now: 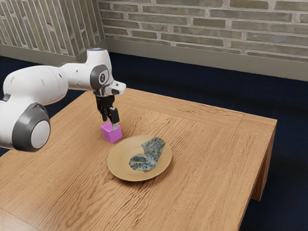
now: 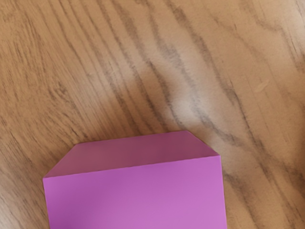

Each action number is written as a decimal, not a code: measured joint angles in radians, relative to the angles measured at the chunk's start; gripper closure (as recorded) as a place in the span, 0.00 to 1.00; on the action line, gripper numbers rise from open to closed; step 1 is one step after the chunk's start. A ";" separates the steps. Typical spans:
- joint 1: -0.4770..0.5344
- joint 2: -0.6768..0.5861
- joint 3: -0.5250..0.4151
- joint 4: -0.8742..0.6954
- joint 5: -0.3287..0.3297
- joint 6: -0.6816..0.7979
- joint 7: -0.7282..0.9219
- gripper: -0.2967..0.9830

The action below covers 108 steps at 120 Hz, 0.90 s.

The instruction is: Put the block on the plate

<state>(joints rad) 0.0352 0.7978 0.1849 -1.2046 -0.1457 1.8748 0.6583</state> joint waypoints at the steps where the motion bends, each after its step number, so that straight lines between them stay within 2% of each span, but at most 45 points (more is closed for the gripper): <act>1: 0.000 0.000 0.000 0.000 0.000 0.001 0.000 0.23; 64: 0.003 0.047 0.001 0.009 -0.010 0.012 0.016 0.24; 108: 0.003 0.065 0.001 0.013 -0.010 0.013 0.018 0.40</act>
<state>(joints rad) 0.0383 0.8623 0.1856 -1.1917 -0.1556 1.8874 0.6764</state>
